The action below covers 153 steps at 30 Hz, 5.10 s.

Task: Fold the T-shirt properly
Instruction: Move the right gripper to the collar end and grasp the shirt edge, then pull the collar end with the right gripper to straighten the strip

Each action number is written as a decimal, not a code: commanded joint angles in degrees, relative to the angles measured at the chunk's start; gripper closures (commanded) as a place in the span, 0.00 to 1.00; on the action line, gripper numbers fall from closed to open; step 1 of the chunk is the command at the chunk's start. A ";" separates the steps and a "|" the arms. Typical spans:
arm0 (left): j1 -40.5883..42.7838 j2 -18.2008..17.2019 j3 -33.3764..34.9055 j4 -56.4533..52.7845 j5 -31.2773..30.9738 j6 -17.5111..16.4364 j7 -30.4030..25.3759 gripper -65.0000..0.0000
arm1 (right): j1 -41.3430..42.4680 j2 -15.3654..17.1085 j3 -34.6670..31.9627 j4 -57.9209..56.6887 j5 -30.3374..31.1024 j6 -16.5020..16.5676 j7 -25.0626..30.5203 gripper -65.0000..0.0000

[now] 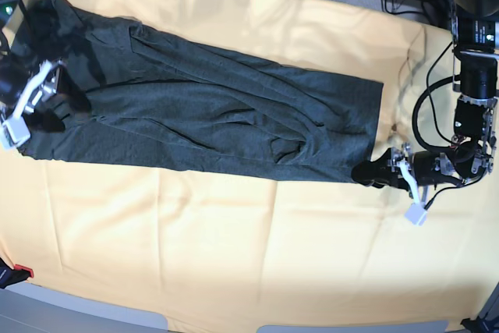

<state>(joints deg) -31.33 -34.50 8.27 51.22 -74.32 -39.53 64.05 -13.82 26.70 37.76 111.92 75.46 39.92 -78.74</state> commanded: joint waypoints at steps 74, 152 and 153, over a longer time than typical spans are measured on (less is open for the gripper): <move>-2.49 -1.07 -0.48 0.96 -2.69 -0.47 -0.52 0.47 | -12.15 -0.02 14.73 -16.33 -24.44 -6.99 19.61 1.00; 8.61 -9.46 -0.48 18.97 -10.68 -0.47 10.80 1.00 | -15.69 1.70 14.67 -13.68 9.54 0.08 -1.26 0.31; 8.61 -9.46 -0.48 18.97 -10.68 -0.47 10.60 1.00 | -16.33 1.70 14.62 -13.68 9.54 0.08 -1.26 0.31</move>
<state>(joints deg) -21.41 -42.89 8.34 69.36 -83.59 -39.57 75.29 -29.89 26.96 51.88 97.49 83.66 39.70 -80.82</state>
